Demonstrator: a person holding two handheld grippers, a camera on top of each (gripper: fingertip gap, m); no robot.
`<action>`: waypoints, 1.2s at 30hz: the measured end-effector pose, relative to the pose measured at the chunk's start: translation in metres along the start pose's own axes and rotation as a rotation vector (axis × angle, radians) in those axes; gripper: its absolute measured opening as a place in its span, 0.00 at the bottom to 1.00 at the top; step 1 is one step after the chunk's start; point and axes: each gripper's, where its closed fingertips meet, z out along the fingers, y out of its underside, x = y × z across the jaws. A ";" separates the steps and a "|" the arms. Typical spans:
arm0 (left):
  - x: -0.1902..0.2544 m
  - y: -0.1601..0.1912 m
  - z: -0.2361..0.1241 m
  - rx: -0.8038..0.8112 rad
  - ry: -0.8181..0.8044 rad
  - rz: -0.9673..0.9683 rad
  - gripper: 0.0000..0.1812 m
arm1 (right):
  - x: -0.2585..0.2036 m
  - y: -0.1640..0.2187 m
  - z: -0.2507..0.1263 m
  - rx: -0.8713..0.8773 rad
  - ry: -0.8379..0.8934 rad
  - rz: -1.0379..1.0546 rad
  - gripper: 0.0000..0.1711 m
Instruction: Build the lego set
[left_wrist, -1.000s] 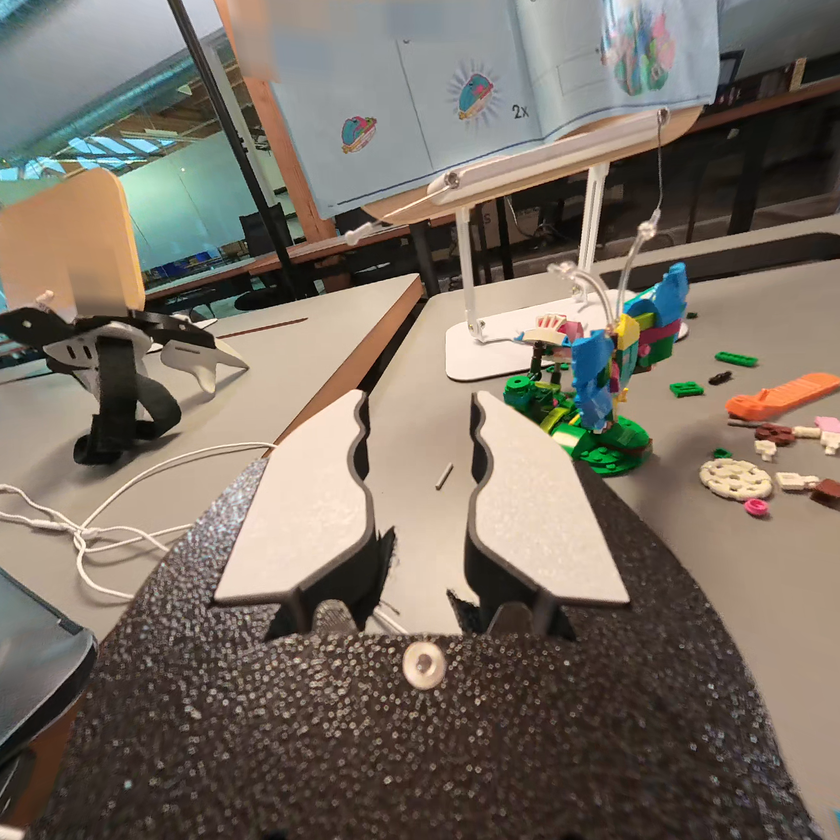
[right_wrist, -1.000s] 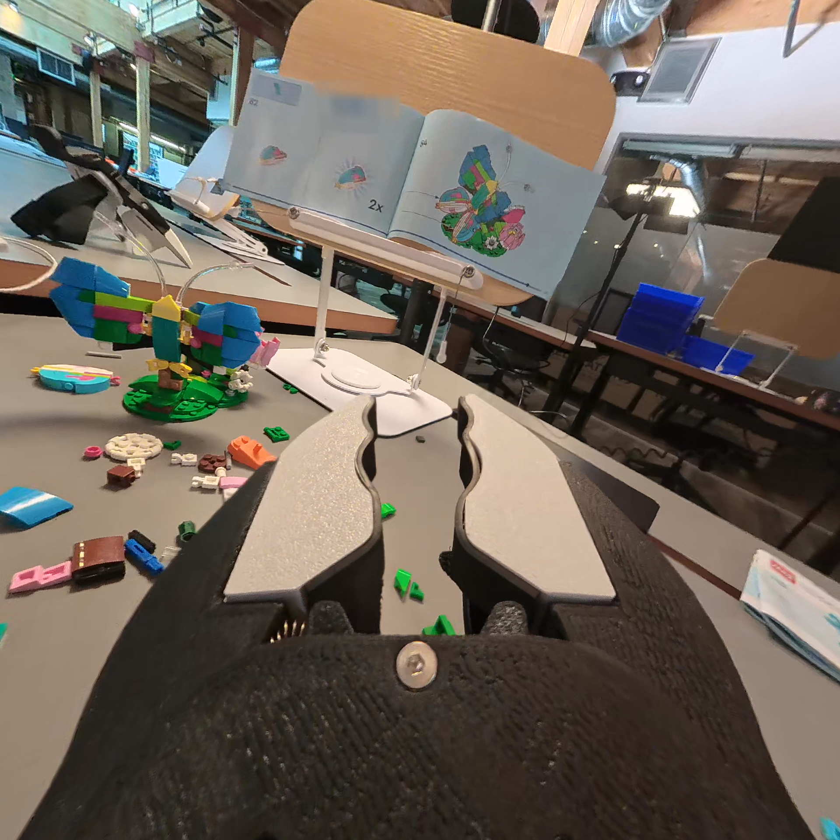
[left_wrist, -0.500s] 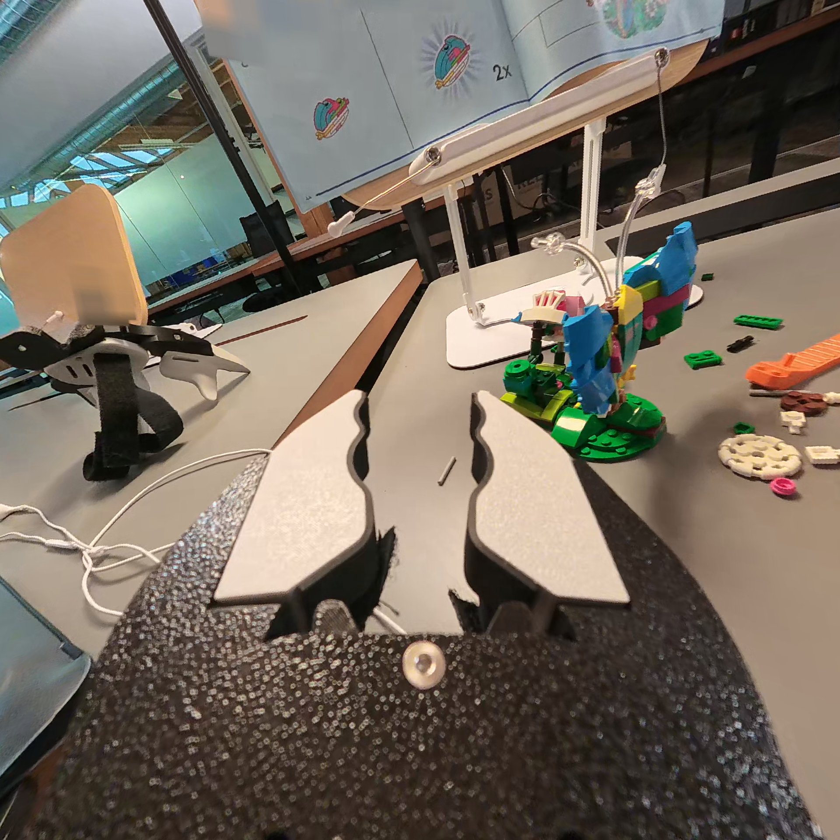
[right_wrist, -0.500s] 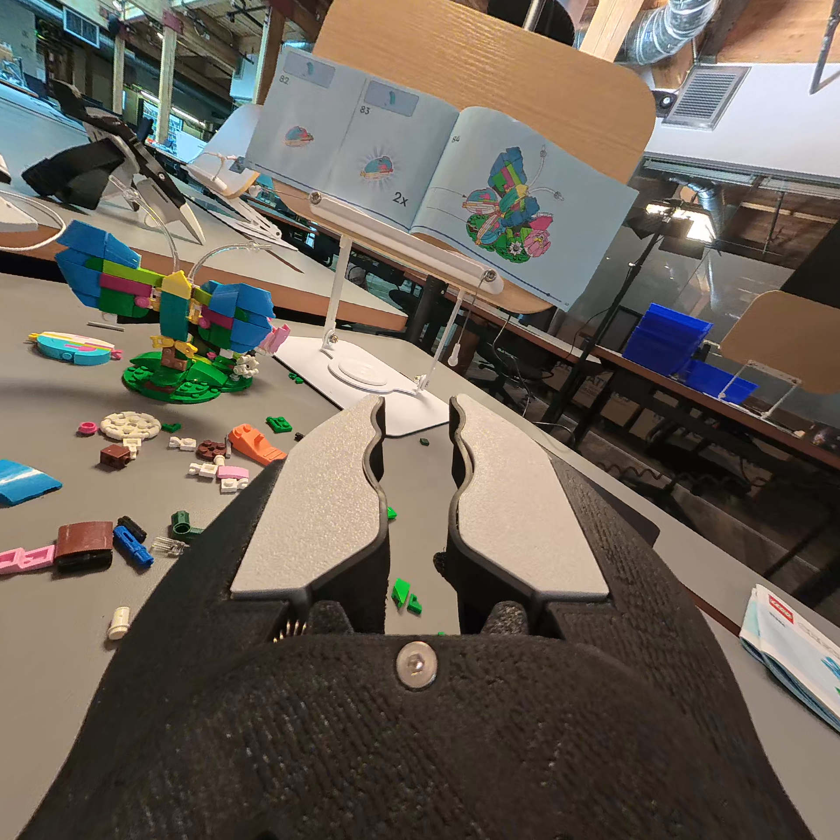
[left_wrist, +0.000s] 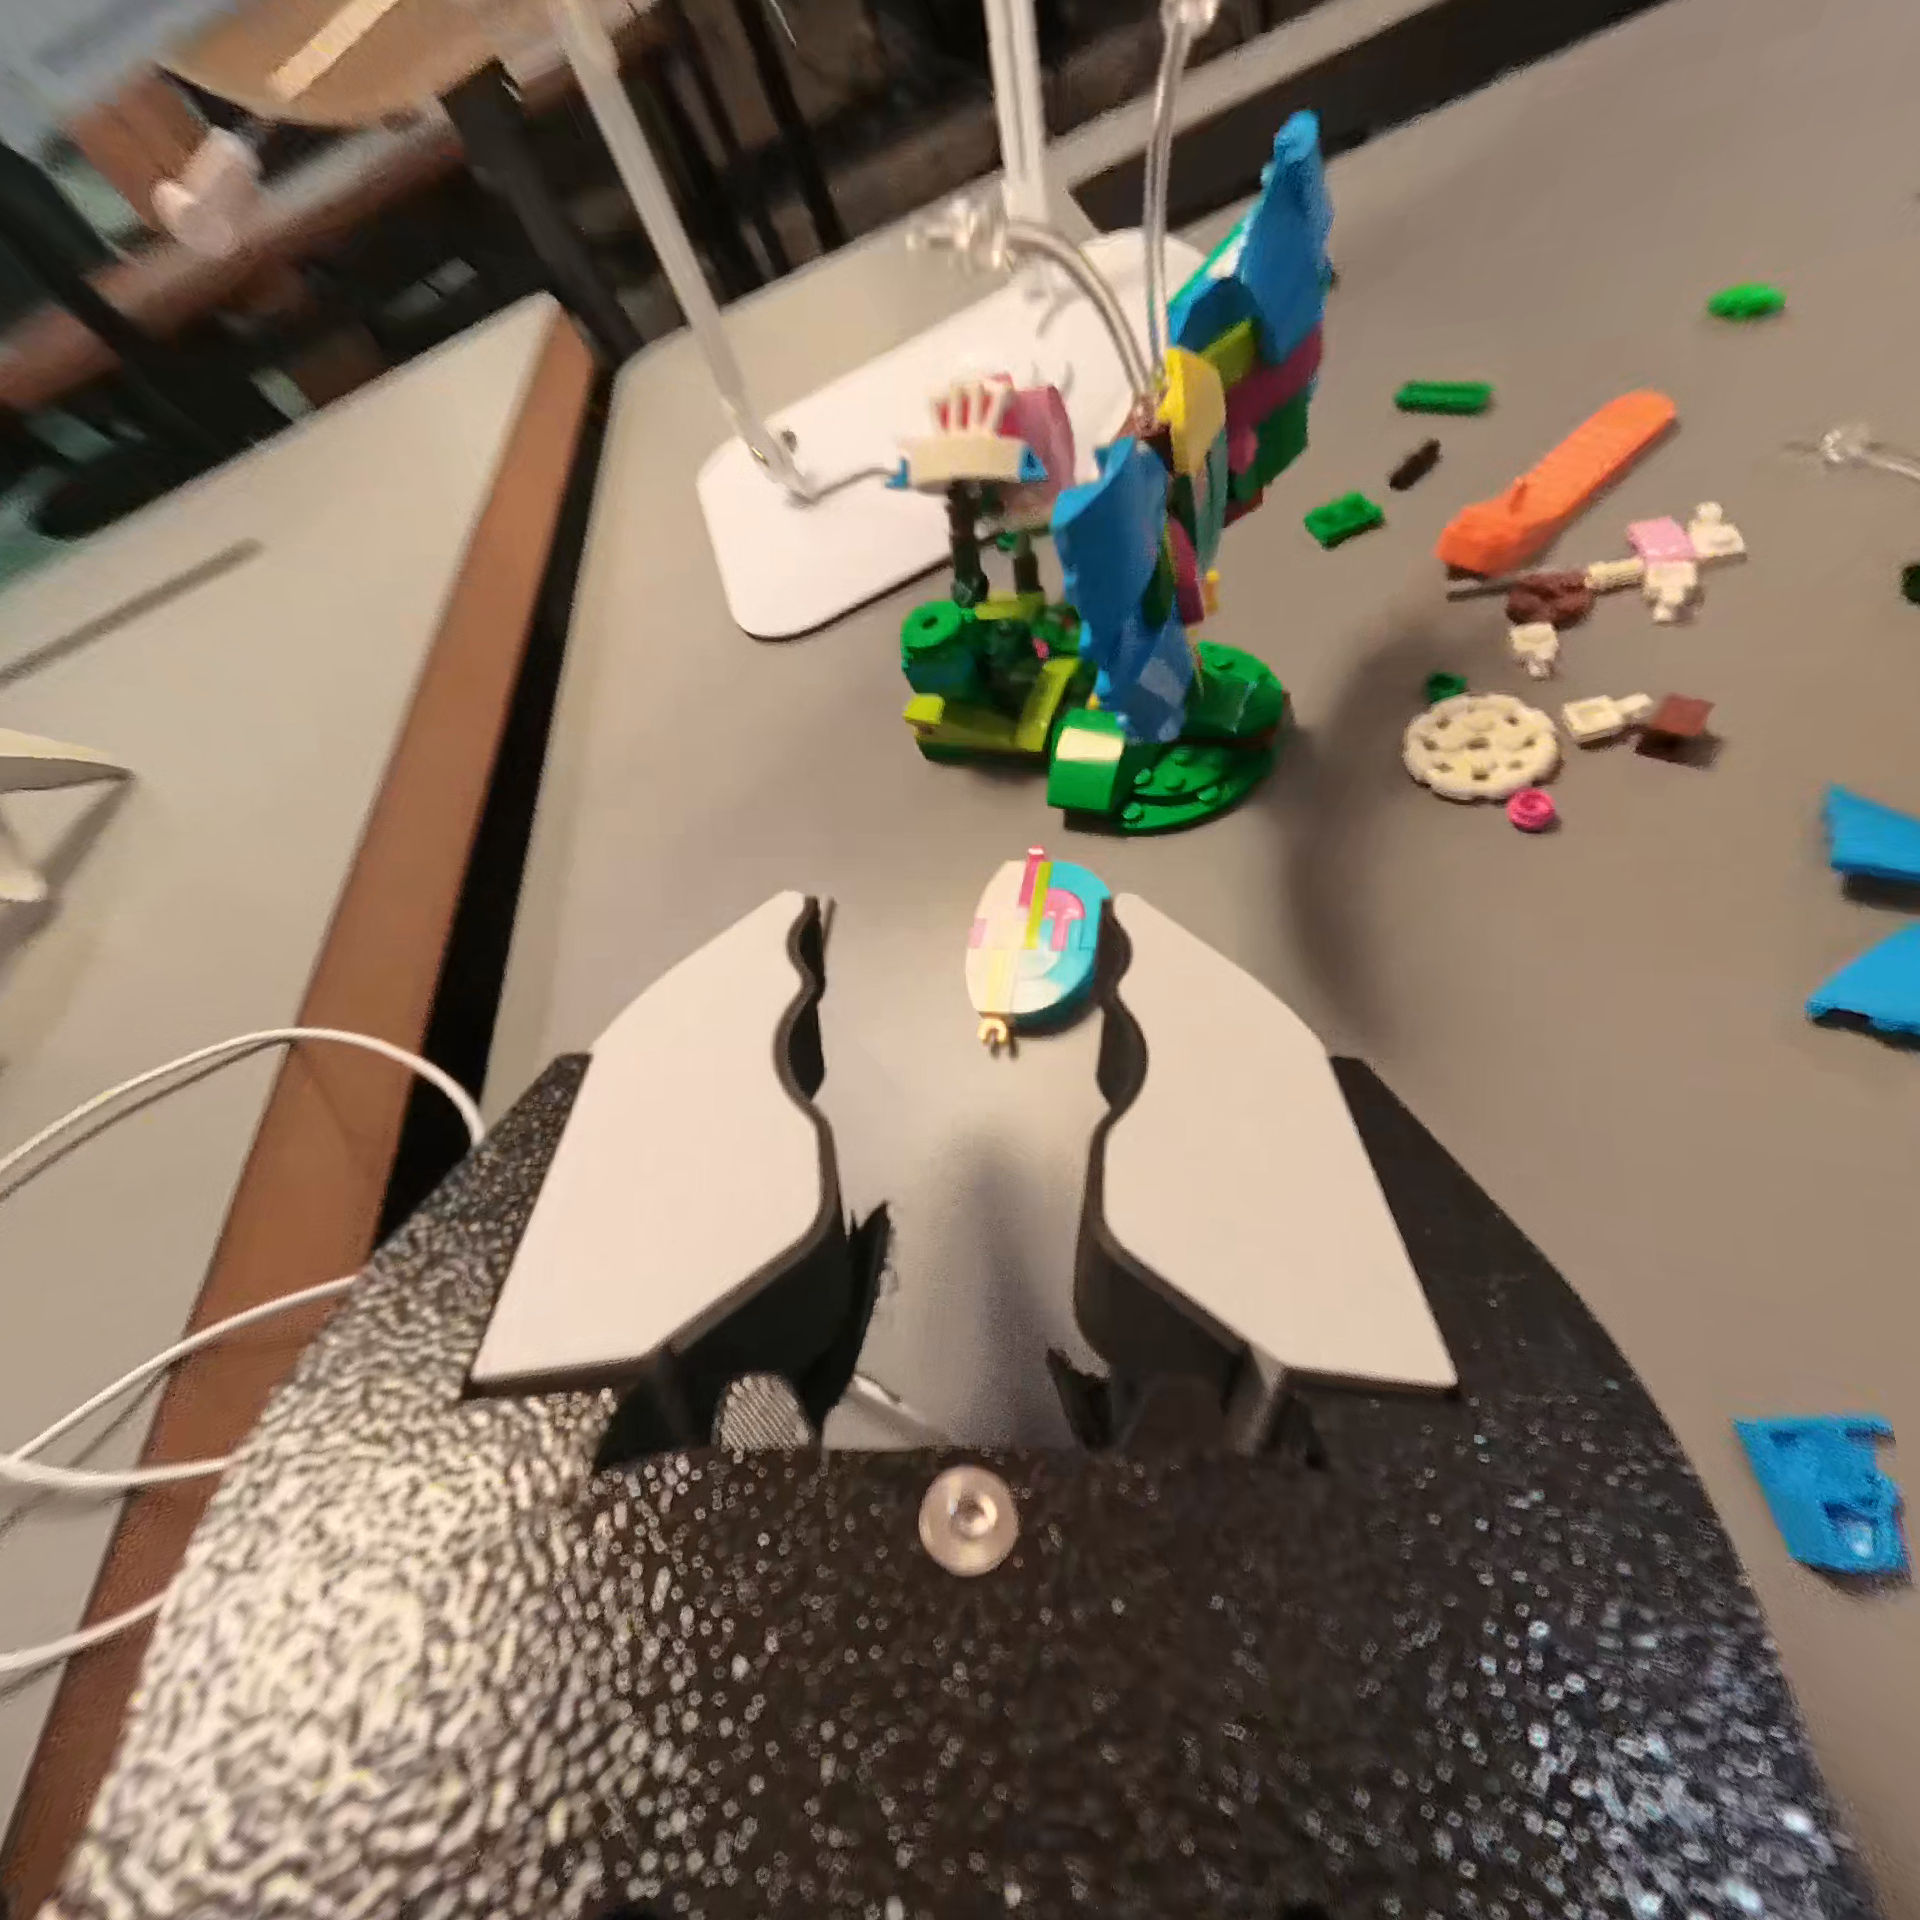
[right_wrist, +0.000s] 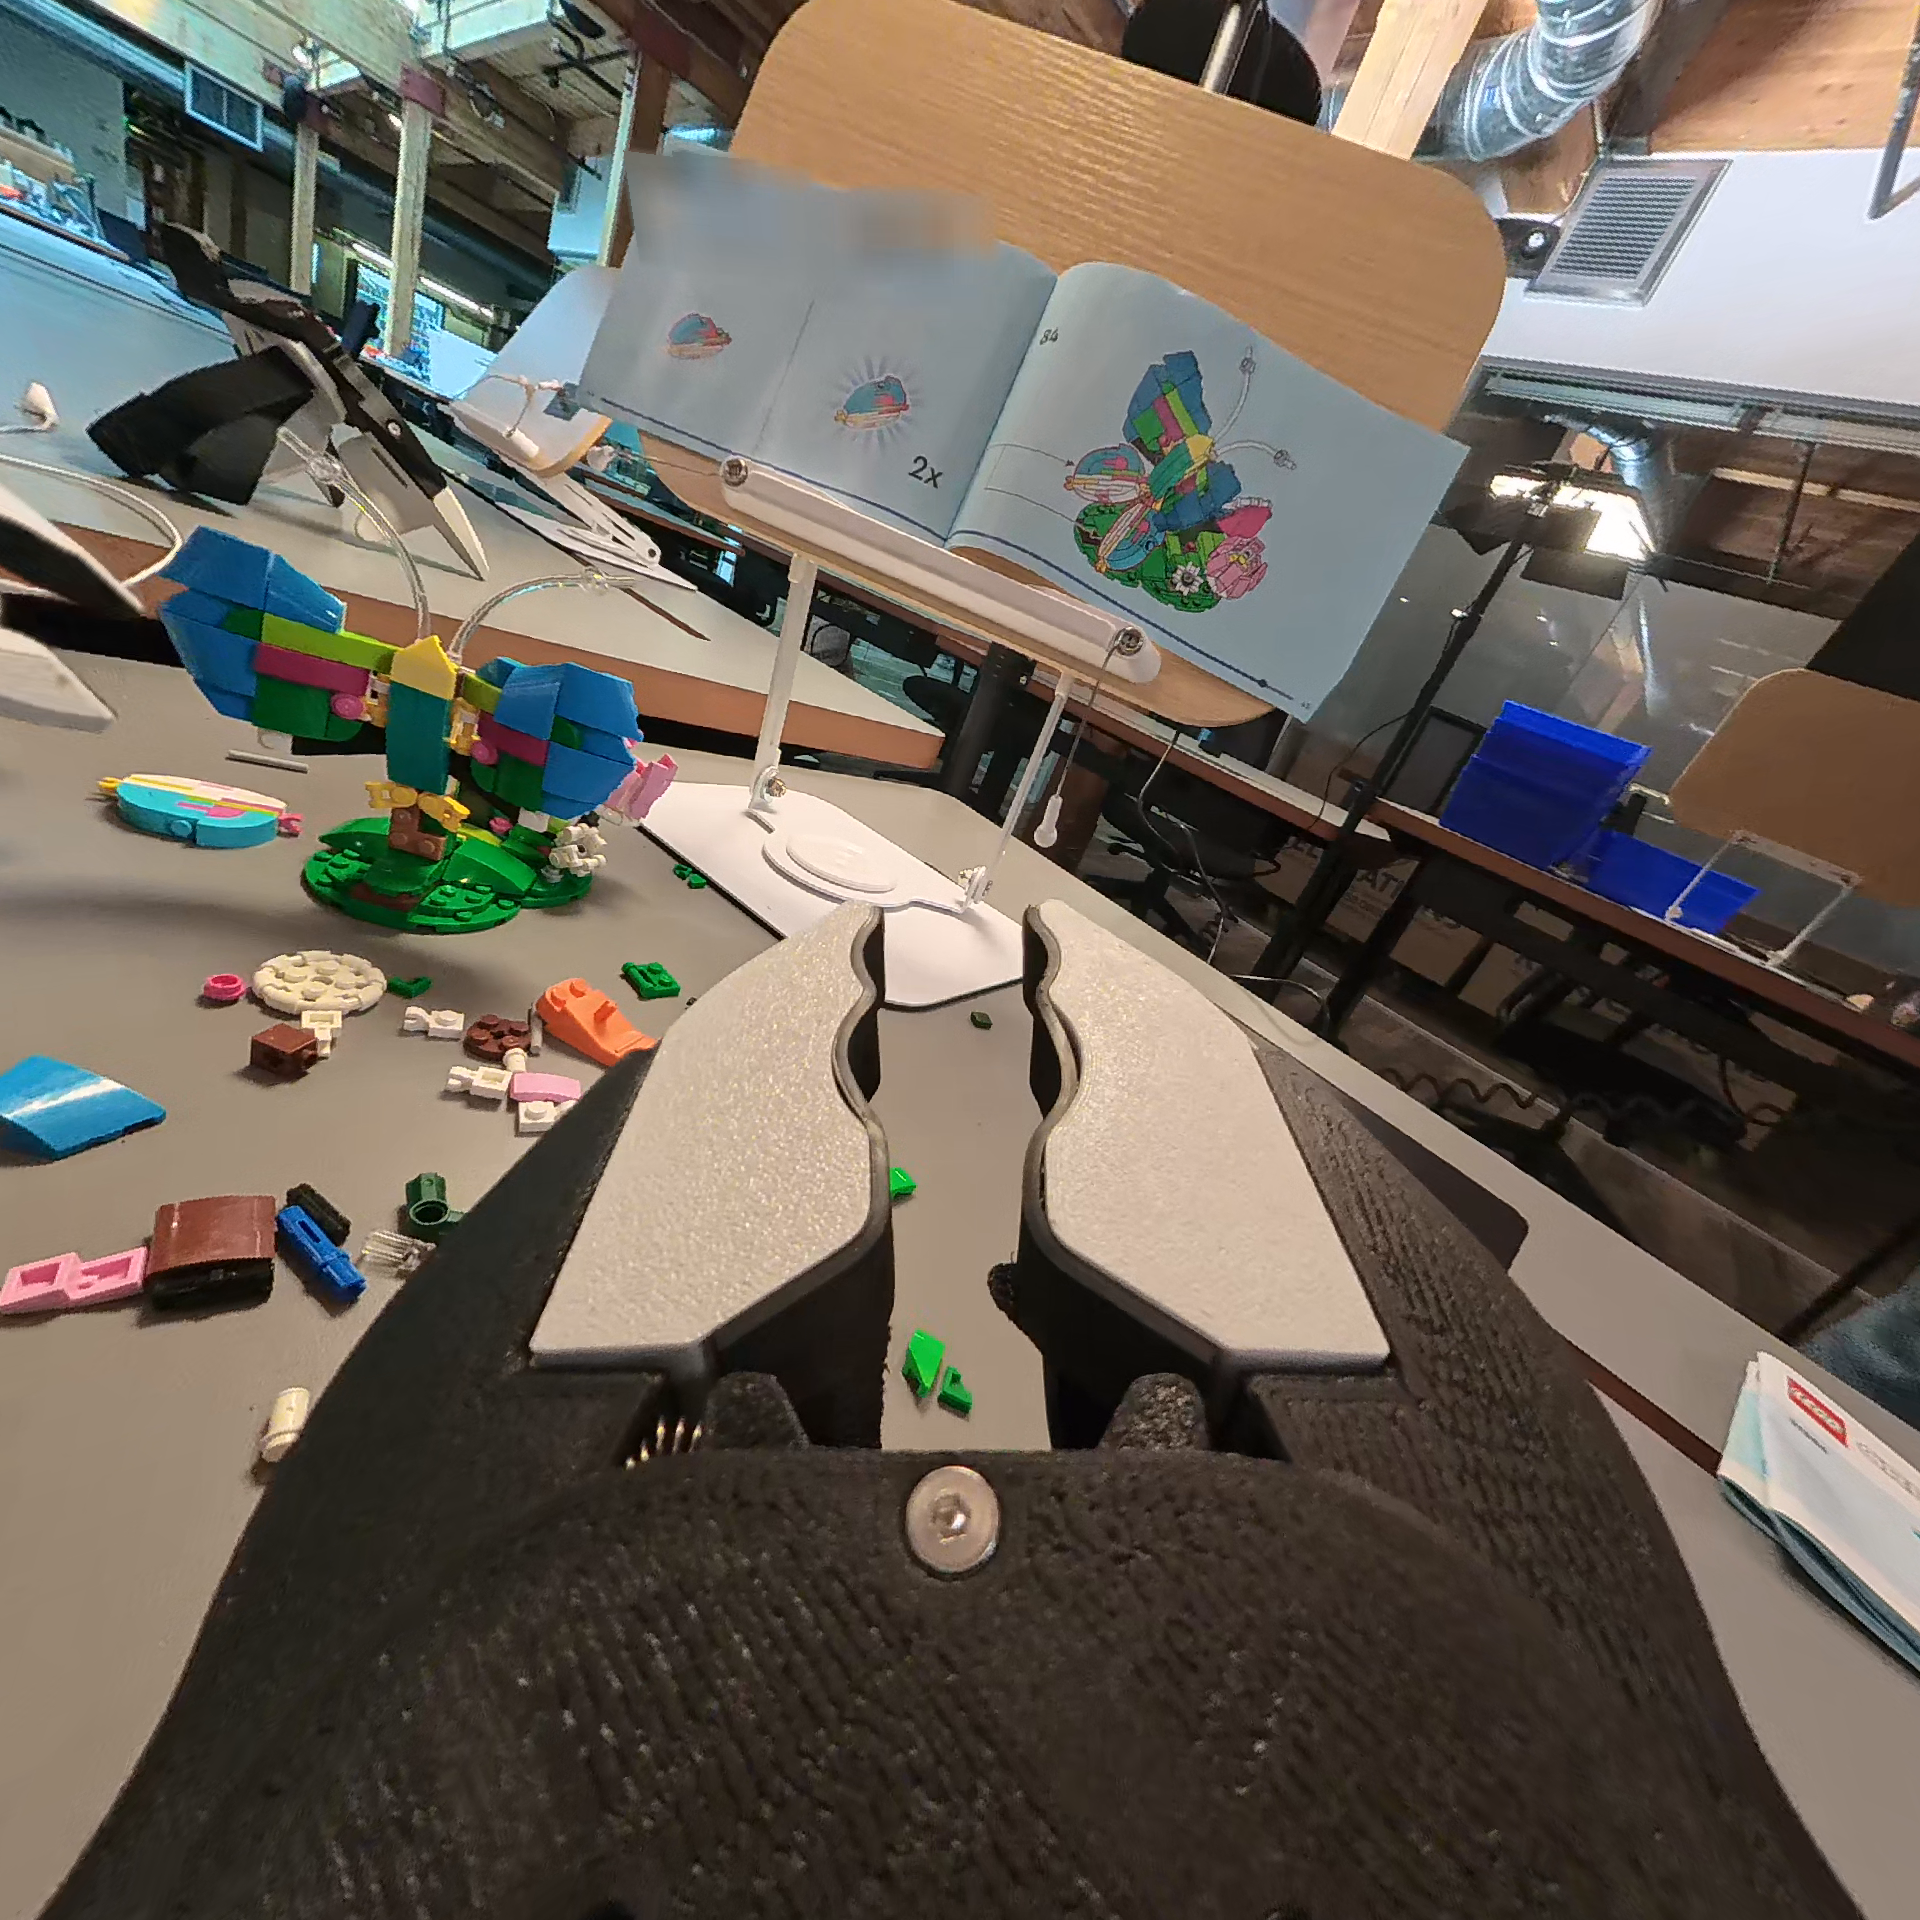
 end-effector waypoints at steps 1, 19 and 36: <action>0.004 0.004 0.003 -0.038 0.062 -0.011 0.28 | -0.002 0.000 0.000 0.001 -0.006 -0.005 0.14; 0.023 0.031 0.026 -0.306 0.342 -0.129 0.16 | -0.006 -0.001 0.000 0.008 -0.033 -0.001 0.13; 0.080 -0.051 -0.050 0.301 -0.097 0.522 0.16 | -0.141 -0.053 -0.009 -0.071 -0.702 0.372 0.14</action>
